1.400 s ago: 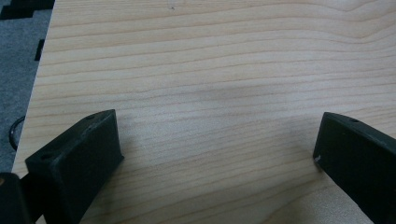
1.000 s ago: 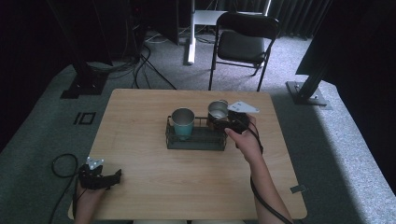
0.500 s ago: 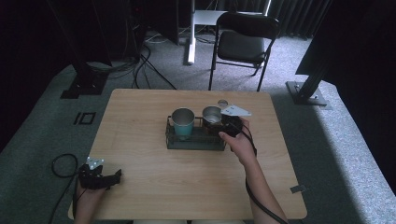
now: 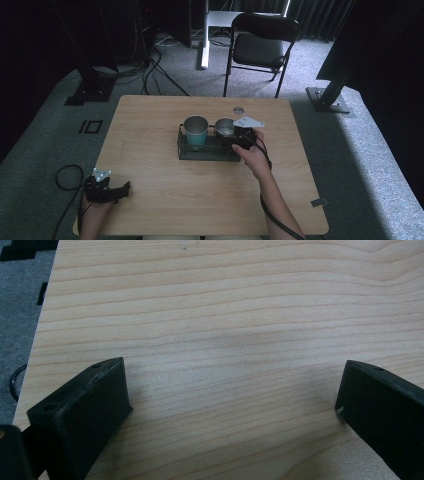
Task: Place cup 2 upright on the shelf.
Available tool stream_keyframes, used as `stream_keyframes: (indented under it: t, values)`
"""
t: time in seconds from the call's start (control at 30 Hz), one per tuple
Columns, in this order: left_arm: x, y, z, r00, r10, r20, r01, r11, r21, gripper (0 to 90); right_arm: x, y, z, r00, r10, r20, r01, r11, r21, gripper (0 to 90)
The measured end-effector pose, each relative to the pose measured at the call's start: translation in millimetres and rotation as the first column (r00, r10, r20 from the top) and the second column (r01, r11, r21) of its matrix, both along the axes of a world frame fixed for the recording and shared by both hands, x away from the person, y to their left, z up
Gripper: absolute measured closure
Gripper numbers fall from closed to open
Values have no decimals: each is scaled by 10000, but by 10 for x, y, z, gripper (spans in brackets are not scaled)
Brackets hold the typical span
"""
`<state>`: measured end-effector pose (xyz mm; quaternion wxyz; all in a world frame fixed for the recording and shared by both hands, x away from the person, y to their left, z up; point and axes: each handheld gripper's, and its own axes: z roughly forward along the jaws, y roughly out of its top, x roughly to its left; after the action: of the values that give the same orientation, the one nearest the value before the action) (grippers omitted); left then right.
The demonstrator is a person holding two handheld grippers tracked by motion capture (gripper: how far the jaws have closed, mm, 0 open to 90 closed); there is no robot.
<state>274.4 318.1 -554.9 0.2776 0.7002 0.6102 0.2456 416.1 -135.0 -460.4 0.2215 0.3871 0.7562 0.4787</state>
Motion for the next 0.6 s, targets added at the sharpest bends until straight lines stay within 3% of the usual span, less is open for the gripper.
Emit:
stream_keyframes:
  t: [0.6]
  values:
    - [0,0,0,10000,-2,-1,2,10000,-1,13,30,113,-102,9997,106,-206,-115,9990,-431,182]
